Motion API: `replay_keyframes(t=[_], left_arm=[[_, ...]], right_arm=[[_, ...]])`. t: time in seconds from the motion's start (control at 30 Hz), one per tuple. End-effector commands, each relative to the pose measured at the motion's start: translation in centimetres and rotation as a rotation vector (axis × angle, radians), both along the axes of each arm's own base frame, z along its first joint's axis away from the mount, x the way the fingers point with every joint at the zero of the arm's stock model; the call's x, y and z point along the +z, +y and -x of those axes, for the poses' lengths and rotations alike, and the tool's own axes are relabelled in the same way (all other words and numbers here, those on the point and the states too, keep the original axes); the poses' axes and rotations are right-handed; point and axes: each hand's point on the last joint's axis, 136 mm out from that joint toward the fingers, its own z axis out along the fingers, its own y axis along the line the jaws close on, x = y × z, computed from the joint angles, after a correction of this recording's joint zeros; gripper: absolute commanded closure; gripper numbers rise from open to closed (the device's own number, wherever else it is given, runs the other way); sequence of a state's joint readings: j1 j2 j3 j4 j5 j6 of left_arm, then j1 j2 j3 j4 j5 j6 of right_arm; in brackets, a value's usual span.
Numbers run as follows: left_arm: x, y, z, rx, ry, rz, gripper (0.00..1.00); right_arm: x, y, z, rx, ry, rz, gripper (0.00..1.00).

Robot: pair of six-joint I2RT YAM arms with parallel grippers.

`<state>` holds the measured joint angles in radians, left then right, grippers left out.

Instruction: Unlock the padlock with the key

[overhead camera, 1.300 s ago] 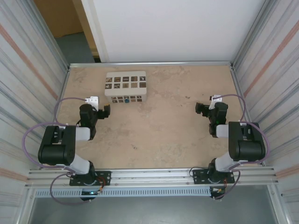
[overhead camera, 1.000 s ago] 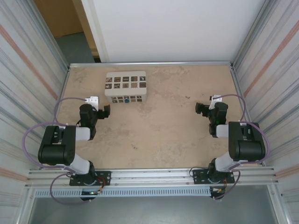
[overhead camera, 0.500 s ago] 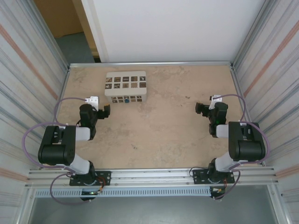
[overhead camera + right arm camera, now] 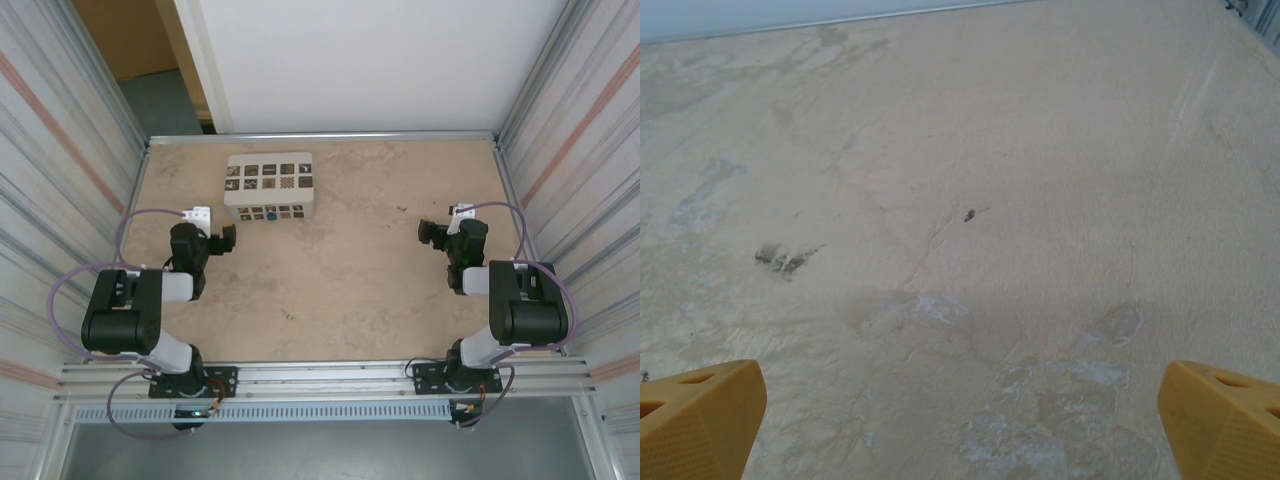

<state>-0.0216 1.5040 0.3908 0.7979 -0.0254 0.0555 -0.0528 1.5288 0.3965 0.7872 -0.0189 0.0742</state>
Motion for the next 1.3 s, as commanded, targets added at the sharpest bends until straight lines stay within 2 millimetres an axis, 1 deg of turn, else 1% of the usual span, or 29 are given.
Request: replay_keyframes(t=[0.0, 0.1, 0.17, 0.23, 0.37, 0.47, 0.57, 0.63, 0.8, 0.97, 1.07, 1.27], left_arm=[[2.1, 0.0, 0.2, 0.007, -0.044, 0.002, 0.01], [3.6, 0.4, 0.8, 0.025, -0.060, 0.002, 0.01], [5.0, 0.5, 1.3, 0.033, -0.080, 0.004, 0.01], [6.4, 0.6, 1.7, 0.048, -0.096, 0.023, 0.01], [8.9, 0.3, 2.4, 0.048, -0.118, 0.082, 0.01], [10.3, 0.0, 3.0, 0.041, -0.121, 0.120, 0.01], [11.6, -0.5, 3.9, 0.027, -0.132, 0.166, 0.01], [12.1, -0.8, 4.4, 0.019, -0.119, 0.195, 0.01], [12.8, -1.3, 5.1, 0.013, -0.072, 0.266, 0.01], [12.1, -1.2, 5.2, 0.068, 0.026, 0.347, 0.01], [11.7, -1.5, 4.7, 0.089, 0.089, 0.411, 0.01], [10.3, -2.5, 2.7, 0.092, 0.204, 0.501, 0.01]], right_arm=[[1.5, -0.6, -0.2, -0.043, -0.022, -0.011, 0.01], [2.4, -0.8, 0.2, -0.055, -0.027, -0.013, 0.01], [2.9, -0.9, 0.6, -0.067, -0.021, -0.023, 0.01], [3.6, -0.8, 1.0, -0.067, -0.023, -0.033, 0.01], [5.1, -0.4, 1.8, -0.064, -0.011, -0.089, 0.01], [6.3, 0.3, 2.3, -0.049, -0.004, -0.138, 0.01], [7.1, 0.8, 3.0, -0.050, 0.030, -0.194, 0.01], [7.5, 1.1, 3.4, -0.052, 0.068, -0.234, 0.01], [8.3, 3.1, 4.1, -0.004, 0.133, -0.360, 0.01], [8.8, 6.8, 4.1, 0.092, 0.205, -0.452, 0.01], [9.0, 9.4, 3.8, 0.142, 0.257, -0.480, 0.01], [9.0, 14.2, 2.4, 0.220, 0.315, -0.484, 0.01]])
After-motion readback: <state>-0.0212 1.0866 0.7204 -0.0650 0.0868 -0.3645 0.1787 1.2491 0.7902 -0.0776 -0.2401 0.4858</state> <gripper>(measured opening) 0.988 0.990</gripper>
